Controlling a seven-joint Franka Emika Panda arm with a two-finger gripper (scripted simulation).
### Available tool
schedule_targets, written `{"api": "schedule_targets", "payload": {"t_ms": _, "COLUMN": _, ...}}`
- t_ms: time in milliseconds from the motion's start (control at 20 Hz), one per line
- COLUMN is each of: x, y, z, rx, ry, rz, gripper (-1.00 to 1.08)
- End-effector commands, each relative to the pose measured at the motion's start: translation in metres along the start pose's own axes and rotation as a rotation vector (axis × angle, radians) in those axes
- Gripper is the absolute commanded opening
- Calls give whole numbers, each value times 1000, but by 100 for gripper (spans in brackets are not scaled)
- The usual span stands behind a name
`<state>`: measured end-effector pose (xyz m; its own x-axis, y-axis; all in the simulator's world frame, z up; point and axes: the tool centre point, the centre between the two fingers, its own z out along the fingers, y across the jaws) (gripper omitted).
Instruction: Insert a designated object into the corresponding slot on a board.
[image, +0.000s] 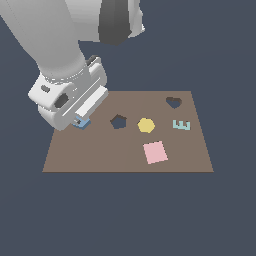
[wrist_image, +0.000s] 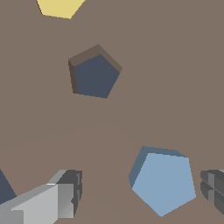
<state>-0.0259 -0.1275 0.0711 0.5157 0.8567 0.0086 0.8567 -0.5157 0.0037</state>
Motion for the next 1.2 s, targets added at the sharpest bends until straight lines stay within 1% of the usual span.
{"api": "schedule_targets", "payload": {"t_ms": 0, "x": -5, "y": 6, "z": 6, "rx": 1, "ry": -2, "rz": -52, "gripper": 100}}
{"api": "schedule_targets", "payload": {"t_ms": 250, "x": -12, "y": 15, "z": 14, "rx": 3, "ry": -5, "rz": -128, "gripper": 100}}
{"api": "schedule_targets", "payload": {"t_ms": 500, "x": -16, "y": 21, "z": 19, "rx": 4, "ry": -7, "rz": -174, "gripper": 100}}
{"api": "schedule_targets", "payload": {"t_ms": 900, "x": -17, "y": 23, "z": 22, "rx": 5, "ry": -8, "rz": -185, "gripper": 100}}
{"api": "schedule_targets", "payload": {"t_ms": 1150, "x": -16, "y": 23, "z": 36, "rx": 5, "ry": -8, "rz": -189, "gripper": 100}}
